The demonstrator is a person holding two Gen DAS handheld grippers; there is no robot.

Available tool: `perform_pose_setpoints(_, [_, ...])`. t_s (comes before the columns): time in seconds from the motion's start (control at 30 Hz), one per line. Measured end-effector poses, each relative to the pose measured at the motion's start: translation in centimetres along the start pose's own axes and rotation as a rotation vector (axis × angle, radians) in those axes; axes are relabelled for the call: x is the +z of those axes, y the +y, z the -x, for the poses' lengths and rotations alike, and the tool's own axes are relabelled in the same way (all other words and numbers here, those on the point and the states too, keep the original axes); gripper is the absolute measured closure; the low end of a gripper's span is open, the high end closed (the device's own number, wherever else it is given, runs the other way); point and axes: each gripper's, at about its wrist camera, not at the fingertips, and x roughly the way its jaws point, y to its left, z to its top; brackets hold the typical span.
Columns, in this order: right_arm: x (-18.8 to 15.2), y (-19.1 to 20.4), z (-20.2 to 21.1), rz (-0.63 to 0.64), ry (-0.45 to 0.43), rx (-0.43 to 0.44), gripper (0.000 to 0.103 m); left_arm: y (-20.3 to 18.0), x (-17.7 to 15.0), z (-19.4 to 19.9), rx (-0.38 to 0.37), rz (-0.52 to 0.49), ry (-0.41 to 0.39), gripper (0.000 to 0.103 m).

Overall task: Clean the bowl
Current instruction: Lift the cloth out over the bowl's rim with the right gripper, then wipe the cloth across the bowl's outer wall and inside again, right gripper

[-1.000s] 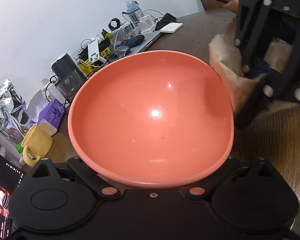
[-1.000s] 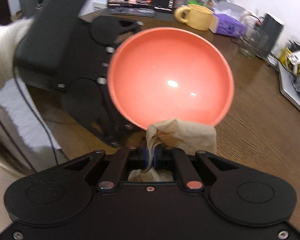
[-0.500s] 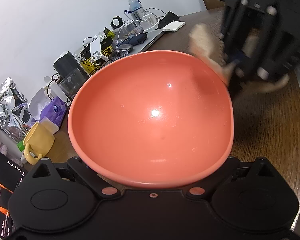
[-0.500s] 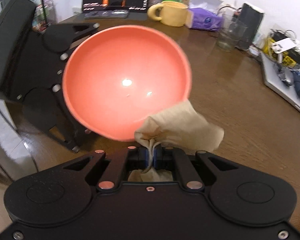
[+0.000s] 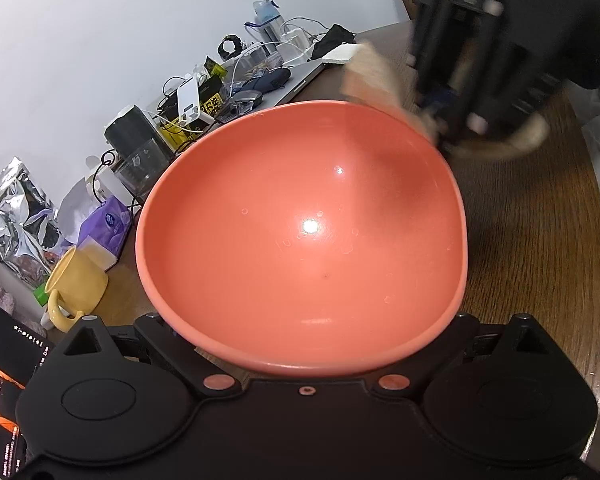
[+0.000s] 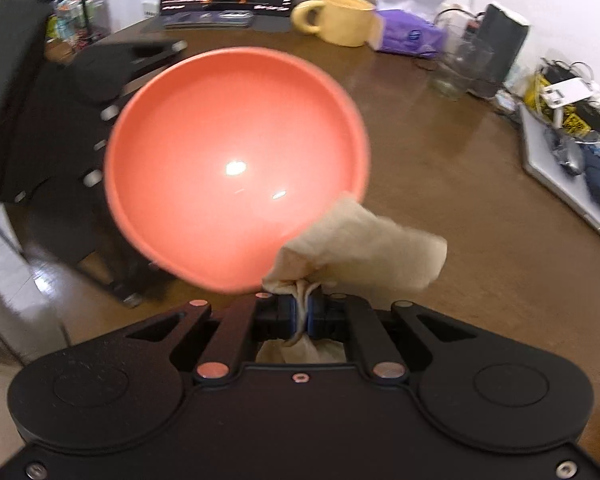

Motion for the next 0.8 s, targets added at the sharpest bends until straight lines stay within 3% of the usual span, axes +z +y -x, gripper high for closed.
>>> perform_pose_setpoints(0.23, [2.6, -2.3, -0.5, 0.047, -0.007, -0.022, 0.097, -0.1, 0.0, -0.2, -0.003, 0.005, 0.002, 0.007])
perform_pose_setpoints(0.5, [6.1, -2.5, -1.1, 0.207, -0.02, -0.022, 0.097, 0.1, 0.1, -0.3, -0.006, 0.005, 0.005, 0.007])
perform_pose_setpoints(0.8, [9.4, -1.6, -1.0, 0.409, -0.115, 0.083, 0.097, 0.5, 0.1, -0.5, -0.019, 0.019, 0.011, 0.007])
